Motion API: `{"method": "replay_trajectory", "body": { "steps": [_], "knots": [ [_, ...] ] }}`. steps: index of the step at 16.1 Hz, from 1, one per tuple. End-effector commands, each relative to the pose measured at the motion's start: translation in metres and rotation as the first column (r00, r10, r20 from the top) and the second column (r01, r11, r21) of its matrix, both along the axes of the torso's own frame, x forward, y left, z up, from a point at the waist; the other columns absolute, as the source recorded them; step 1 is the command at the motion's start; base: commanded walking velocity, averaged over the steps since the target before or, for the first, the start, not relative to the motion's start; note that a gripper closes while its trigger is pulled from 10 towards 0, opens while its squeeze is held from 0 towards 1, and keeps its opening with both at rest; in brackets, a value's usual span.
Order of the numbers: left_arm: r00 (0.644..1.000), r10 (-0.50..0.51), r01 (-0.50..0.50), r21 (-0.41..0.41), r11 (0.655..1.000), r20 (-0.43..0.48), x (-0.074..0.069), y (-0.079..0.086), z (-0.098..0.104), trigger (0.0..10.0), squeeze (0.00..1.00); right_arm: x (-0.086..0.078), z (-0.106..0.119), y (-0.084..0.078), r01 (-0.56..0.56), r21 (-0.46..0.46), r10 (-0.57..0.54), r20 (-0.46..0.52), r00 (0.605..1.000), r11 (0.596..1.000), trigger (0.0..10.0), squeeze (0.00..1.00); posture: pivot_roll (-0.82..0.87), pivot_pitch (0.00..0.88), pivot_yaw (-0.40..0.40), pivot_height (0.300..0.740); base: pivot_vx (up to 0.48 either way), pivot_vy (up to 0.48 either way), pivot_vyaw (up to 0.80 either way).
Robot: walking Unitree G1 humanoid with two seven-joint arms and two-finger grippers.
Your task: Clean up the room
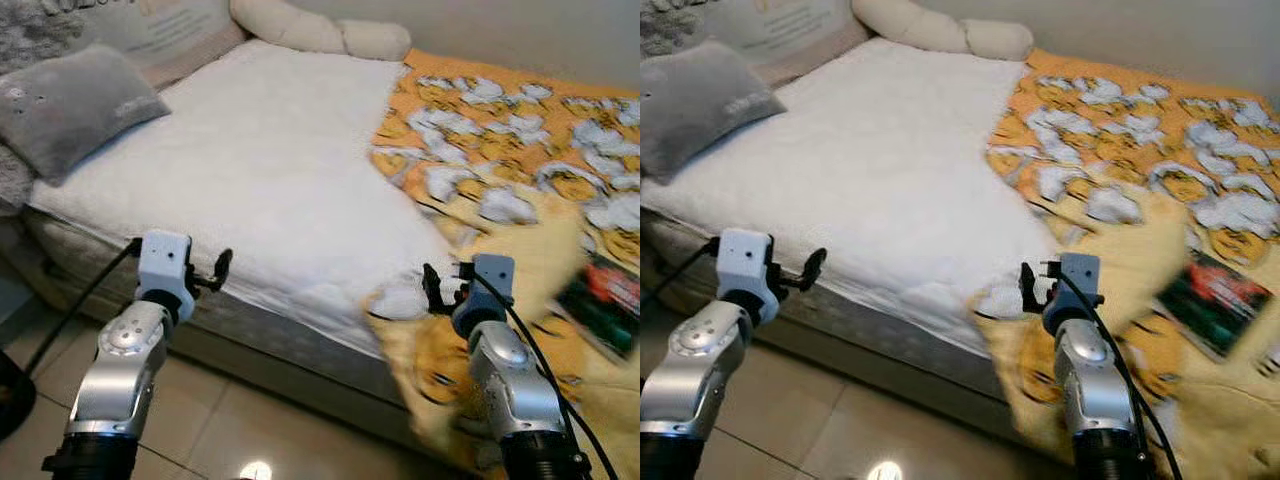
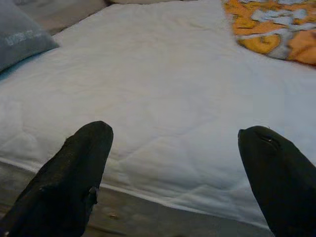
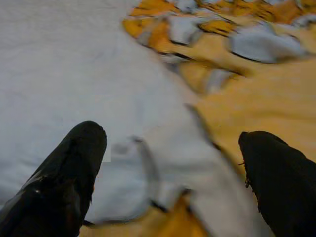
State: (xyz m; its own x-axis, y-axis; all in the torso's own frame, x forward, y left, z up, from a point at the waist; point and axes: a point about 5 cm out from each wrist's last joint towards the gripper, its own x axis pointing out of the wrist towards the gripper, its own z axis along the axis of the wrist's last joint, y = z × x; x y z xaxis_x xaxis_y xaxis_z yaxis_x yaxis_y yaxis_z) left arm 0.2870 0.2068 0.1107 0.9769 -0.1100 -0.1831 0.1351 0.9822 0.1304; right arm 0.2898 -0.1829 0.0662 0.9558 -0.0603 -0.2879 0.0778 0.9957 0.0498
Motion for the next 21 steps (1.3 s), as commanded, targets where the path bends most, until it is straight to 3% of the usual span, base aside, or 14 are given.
{"method": "replay_trajectory", "body": {
  "steps": [1, 7, 21],
  "knots": [
    [0.999, -0.032, 0.032, 0.002, 0.999, 0.003, 0.0021, -0.0081, 0.0019, 10.0, 1.00, -0.0008, 0.0006, -0.0094, 0.026, -0.012, -0.026, -0.001, 1.000, 1.000, 10.0, 1.00, 0.03, 0.000, -0.017, 0.740, 0.000, -0.424, 0.00],
    [0.999, -0.040, 0.040, 0.005, 0.999, 0.003, 0.0028, -0.0089, 0.0016, 10.0, 1.00, -0.0011, -0.0031, -0.0098, 0.015, -0.012, -0.015, -0.013, 1.000, 1.000, 10.0, 1.00, 0.03, 0.000, -0.008, 0.740, 0.000, -0.420, 0.00],
    [0.999, -0.053, 0.053, 0.011, 0.999, 0.000, 0.0055, -0.0111, 0.0019, 10.0, 1.00, 0.0016, -0.0031, -0.0017, -0.099, 0.013, 0.100, -0.029, 0.995, 0.995, 10.0, 1.00, 0.03, 0.000, -0.007, 0.740, 0.000, -0.421, 0.80]
  ]
}}
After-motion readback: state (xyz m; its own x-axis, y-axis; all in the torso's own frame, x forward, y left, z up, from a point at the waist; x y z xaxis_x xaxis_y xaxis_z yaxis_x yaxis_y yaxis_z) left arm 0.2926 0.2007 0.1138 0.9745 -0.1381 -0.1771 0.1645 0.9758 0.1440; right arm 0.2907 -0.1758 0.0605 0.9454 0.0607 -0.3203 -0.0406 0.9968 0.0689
